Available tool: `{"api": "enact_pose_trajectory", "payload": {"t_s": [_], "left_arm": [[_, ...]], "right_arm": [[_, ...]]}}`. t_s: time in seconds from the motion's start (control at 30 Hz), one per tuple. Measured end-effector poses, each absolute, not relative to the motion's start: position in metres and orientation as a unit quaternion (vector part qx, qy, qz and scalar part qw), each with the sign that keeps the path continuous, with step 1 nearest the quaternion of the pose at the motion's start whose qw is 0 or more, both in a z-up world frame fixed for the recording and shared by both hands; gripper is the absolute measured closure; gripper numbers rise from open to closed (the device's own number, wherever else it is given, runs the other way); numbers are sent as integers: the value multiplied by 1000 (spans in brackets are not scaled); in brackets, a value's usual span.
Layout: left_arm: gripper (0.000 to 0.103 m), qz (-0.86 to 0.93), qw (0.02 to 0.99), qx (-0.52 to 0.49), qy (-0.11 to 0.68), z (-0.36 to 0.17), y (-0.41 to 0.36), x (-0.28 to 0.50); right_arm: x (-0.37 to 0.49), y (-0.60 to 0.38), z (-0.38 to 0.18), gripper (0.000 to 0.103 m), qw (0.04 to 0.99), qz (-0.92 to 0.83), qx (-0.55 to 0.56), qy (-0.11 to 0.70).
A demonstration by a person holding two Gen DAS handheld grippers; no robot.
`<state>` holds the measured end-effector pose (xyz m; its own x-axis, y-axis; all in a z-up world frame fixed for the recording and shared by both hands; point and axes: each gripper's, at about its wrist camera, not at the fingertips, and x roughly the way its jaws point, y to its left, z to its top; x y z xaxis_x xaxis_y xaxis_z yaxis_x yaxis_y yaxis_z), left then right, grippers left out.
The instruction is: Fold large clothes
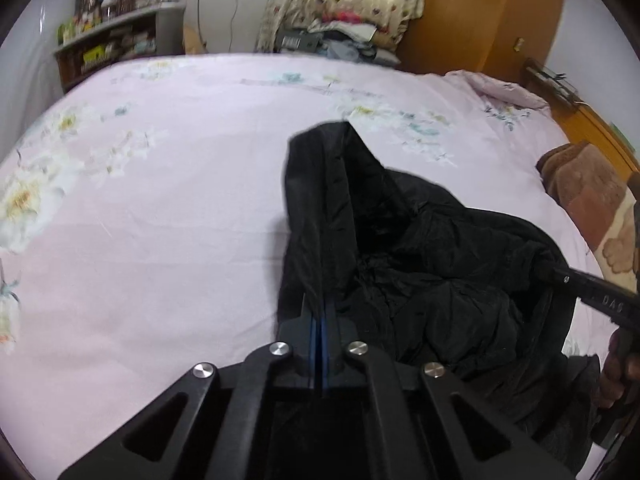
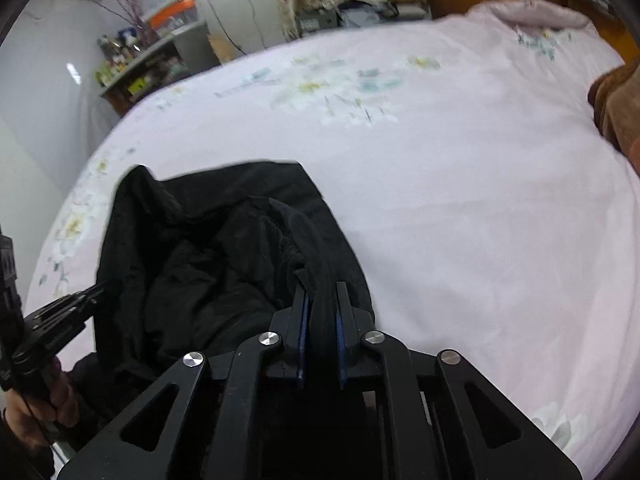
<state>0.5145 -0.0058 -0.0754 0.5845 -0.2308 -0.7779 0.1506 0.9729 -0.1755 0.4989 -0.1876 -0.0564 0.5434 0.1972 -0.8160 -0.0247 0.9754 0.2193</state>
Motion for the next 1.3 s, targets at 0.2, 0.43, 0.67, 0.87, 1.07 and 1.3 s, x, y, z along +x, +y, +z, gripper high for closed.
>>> {"api": "enact_pose_trajectory", "payload": {"t_s": [0.2, 0.43, 0.67, 0.87, 1.07, 1.3], "left_arm": [[103, -124, 904, -63, 403, -31, 11, 466], [103, -145, 913, -85, 373, 1, 23, 387], [103, -148, 907, -90, 383, -12, 30, 313], [102, -129, 891, -98, 423, -43, 44, 275], [101, -115, 881, -87, 451, -54, 60, 248], [101, -93, 889, -109, 435, -39, 74, 225]], "right_arm": [[449, -187, -5, 94, 898, 84, 92, 422], [361, -201, 31, 95, 910, 95, 117, 387], [284, -216, 6, 95, 895, 85, 149, 411], [248, -222, -24, 95, 875, 81, 162, 448], [223, -232, -44, 94, 855, 79, 164, 485], [217, -238, -19, 79, 870, 77, 163, 459]]}}
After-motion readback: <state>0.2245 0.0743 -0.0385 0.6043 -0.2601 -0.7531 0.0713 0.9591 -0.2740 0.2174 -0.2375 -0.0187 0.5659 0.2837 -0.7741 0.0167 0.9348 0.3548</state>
